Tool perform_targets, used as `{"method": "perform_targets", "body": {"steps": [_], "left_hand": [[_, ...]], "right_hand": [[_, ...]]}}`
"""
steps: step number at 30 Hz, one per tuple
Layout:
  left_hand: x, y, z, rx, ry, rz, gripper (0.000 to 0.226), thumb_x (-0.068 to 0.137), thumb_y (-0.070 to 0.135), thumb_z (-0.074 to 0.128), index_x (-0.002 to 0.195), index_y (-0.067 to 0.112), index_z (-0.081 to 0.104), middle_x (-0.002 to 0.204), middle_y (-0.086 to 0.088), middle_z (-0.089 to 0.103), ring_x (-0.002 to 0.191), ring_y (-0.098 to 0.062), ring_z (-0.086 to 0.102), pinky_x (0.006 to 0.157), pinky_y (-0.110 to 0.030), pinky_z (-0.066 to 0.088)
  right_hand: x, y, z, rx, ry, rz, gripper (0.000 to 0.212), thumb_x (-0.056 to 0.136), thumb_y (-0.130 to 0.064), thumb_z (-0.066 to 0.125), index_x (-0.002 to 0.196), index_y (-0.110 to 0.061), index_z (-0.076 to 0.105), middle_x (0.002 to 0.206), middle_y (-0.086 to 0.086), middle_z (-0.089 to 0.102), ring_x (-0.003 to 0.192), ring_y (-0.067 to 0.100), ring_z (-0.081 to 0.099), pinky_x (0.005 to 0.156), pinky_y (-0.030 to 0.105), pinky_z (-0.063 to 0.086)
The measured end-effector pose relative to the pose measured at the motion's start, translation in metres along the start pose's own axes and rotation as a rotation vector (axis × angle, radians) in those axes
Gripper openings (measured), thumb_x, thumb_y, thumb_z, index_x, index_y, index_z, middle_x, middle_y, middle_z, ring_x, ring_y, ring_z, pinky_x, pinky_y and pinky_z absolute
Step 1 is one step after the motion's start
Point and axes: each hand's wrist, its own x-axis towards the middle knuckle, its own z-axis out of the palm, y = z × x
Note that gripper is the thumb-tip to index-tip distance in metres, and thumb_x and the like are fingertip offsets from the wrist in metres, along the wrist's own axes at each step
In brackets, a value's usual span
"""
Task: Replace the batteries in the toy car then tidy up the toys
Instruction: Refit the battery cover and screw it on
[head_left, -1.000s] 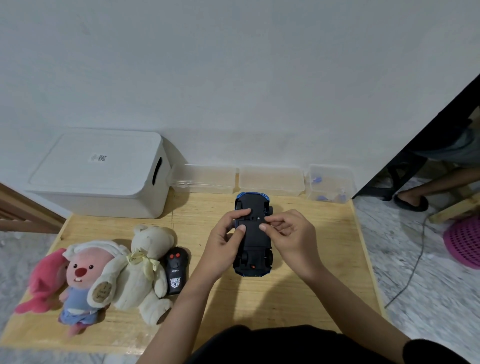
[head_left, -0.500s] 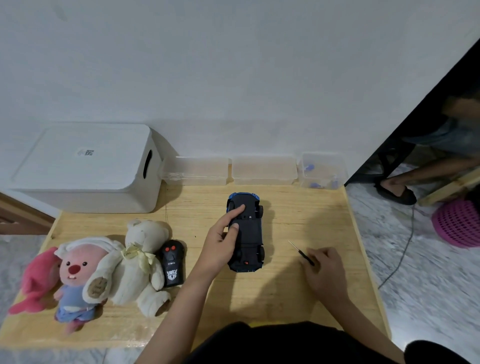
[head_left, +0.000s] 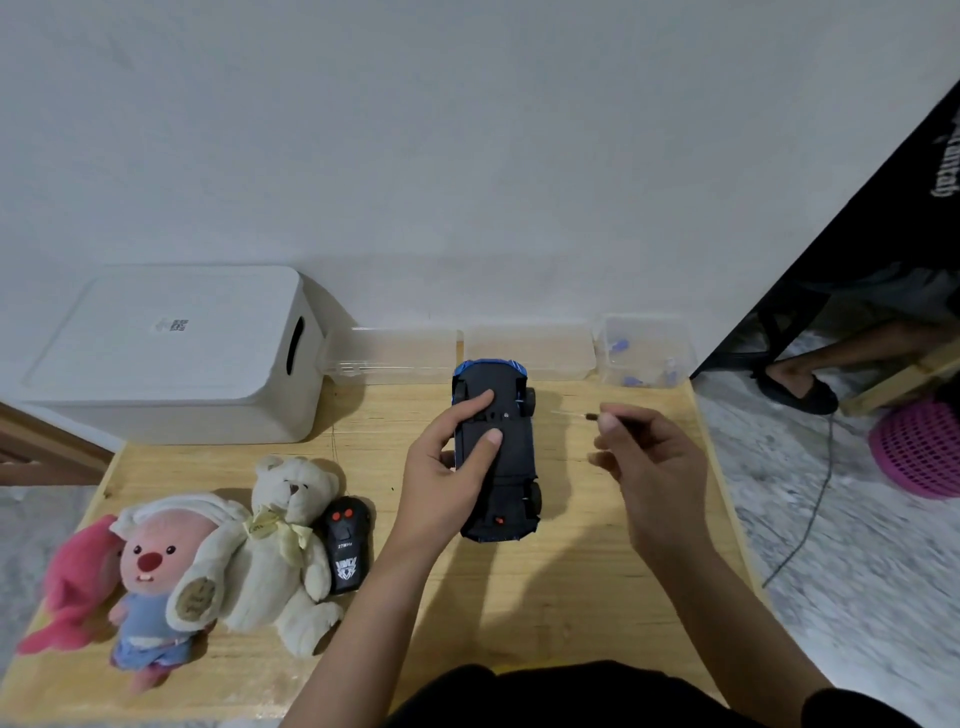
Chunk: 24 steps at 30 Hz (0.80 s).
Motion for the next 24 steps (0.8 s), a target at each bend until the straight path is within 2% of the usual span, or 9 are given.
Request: {"method": "perform_targets", "body": {"steps": [2, 4, 7, 9, 12, 15, 22, 24], "left_hand": [[0.001, 0.012, 0.005, -0.029, 0.029, 0.023, 0.033, 0.088, 0.003, 0.063, 0.109, 0.029, 0.067, 0.097, 0.014, 0.07, 0.077, -0.004, 0.067, 0.061, -0.021, 0.055], [0.001, 0.021, 0.01, -0.061, 0.058, 0.046, 0.035, 0.088, 0.0, 0.062, 0.107, 0.029, 0.067, 0.093, 0.015, 0.071, 0.073, 0.0, 0.066, 0.06, -0.019, 0.054], [0.0, 0.03, 0.015, -0.069, 0.092, 0.085, 0.036, 0.088, -0.002, 0.062, 0.106, 0.029, 0.067, 0.095, 0.009, 0.071, 0.074, 0.003, 0.066, 0.062, -0.016, 0.054], [-0.001, 0.033, 0.016, -0.073, 0.105, 0.09, 0.037, 0.087, -0.002, 0.062, 0.106, 0.03, 0.067, 0.098, 0.004, 0.071, 0.077, 0.002, 0.066, 0.064, -0.018, 0.055], [-0.001, 0.034, 0.017, -0.079, 0.12, 0.088, 0.037, 0.087, -0.002, 0.062, 0.106, 0.03, 0.067, 0.101, 0.0, 0.071, 0.08, 0.0, 0.067, 0.066, -0.018, 0.055], [-0.002, 0.035, 0.018, -0.089, 0.126, 0.085, 0.037, 0.087, -0.002, 0.062, 0.107, 0.029, 0.066, 0.102, -0.003, 0.071, 0.08, -0.001, 0.067, 0.066, -0.018, 0.055], [-0.002, 0.036, 0.022, -0.094, 0.127, 0.089, 0.037, 0.087, -0.003, 0.062, 0.106, 0.029, 0.067, 0.101, -0.004, 0.071, 0.077, 0.001, 0.067, 0.064, -0.017, 0.055], [-0.003, 0.036, 0.022, -0.091, 0.127, 0.089, 0.037, 0.087, -0.003, 0.062, 0.106, 0.028, 0.067, 0.1, -0.003, 0.07, 0.077, 0.0, 0.067, 0.064, -0.019, 0.056]], "right_hand": [[0.001, -0.018, 0.011, 0.094, -0.053, -0.015, 0.018, 0.08, -0.017, 0.064, 0.093, -0.005, 0.068, 0.068, -0.003, 0.065, 0.063, 0.011, 0.06, 0.063, 0.026, 0.056], [0.001, -0.027, 0.02, 0.076, -0.091, -0.072, 0.024, 0.079, -0.024, 0.062, 0.093, -0.006, 0.069, 0.073, -0.003, 0.068, 0.068, 0.012, 0.064, 0.065, 0.028, 0.057], [0.001, -0.031, 0.03, -0.056, -0.095, -0.203, 0.011, 0.085, -0.018, 0.061, 0.091, -0.011, 0.068, 0.076, 0.001, 0.072, 0.075, 0.017, 0.071, 0.069, 0.033, 0.059], [0.001, -0.027, 0.033, -0.157, -0.079, -0.303, 0.005, 0.09, -0.012, 0.061, 0.091, -0.013, 0.065, 0.075, -0.001, 0.073, 0.078, 0.014, 0.072, 0.071, 0.036, 0.06], [0.003, -0.022, 0.036, -0.248, -0.062, -0.409, 0.011, 0.09, -0.021, 0.056, 0.093, -0.012, 0.062, 0.076, -0.003, 0.072, 0.078, 0.009, 0.072, 0.067, 0.042, 0.06], [0.005, -0.021, 0.036, -0.277, -0.066, -0.44, 0.015, 0.091, -0.023, 0.055, 0.094, -0.011, 0.062, 0.075, -0.004, 0.073, 0.078, 0.008, 0.072, 0.064, 0.046, 0.058], [0.006, -0.025, 0.037, -0.313, -0.058, -0.438, 0.005, 0.091, -0.013, 0.058, 0.093, -0.014, 0.063, 0.074, -0.008, 0.072, 0.076, 0.003, 0.071, 0.061, 0.036, 0.058], [0.006, -0.025, 0.038, -0.321, -0.056, -0.444, 0.009, 0.09, -0.008, 0.058, 0.092, -0.016, 0.062, 0.072, -0.009, 0.071, 0.076, 0.001, 0.071, 0.062, 0.027, 0.056]]}}
